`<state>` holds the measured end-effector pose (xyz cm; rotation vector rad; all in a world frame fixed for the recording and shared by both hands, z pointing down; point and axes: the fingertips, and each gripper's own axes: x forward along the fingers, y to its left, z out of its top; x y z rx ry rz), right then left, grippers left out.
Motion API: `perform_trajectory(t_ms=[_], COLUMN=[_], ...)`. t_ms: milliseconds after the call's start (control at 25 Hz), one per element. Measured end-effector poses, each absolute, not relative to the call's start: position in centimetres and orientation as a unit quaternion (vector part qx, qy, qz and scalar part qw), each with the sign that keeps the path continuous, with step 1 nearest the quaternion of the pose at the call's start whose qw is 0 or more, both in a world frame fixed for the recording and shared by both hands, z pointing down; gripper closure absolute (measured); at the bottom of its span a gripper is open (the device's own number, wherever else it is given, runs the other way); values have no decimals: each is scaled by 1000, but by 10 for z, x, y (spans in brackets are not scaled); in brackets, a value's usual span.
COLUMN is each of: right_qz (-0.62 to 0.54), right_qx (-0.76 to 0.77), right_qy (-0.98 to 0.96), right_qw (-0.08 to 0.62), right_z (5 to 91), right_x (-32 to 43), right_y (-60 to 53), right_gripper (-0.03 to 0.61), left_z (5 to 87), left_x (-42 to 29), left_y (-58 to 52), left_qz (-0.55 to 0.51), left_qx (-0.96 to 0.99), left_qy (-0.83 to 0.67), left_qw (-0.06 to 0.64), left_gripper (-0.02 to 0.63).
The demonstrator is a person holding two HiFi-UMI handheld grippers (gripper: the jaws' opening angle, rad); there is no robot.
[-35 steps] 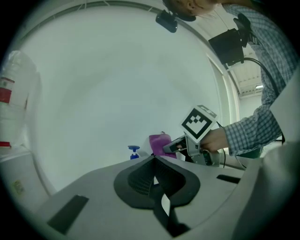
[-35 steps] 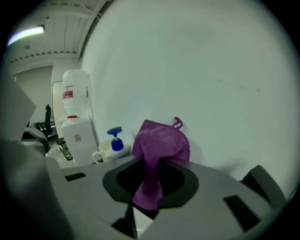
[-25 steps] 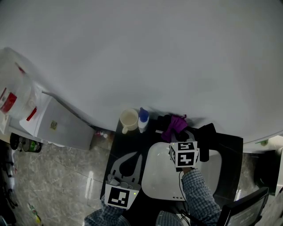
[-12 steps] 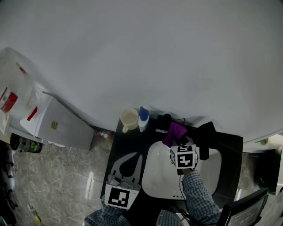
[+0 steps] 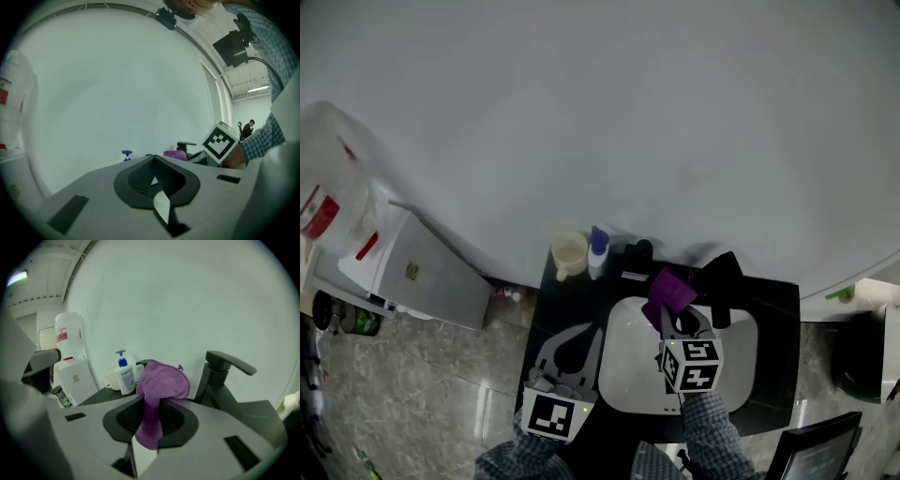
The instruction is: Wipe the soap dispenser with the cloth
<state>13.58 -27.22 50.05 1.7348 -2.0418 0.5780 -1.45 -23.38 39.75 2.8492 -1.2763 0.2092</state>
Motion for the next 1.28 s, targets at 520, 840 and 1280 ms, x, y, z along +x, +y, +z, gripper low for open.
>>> perform_trajectory(t_ms=[520,840,1280], right_qz=[189,168,146], right_qx=[664,660,653], right_qy=[-714,-725,-739], right_qw=[114,101,84], right_z=[437,427,411], right_x=[121,108,113], right_y=[-199,-169,-45], right_gripper=[500,500,500], left_z=[396,384,377], left_x=[-26,-38,-26], left_y=[-182,-154,-33], left_qz=[72,67,68], left_qx=[927,920,916], left_qy=[-369,-386,-395], left_qw=[-1,-12,-30], left_gripper=[612,612,612])
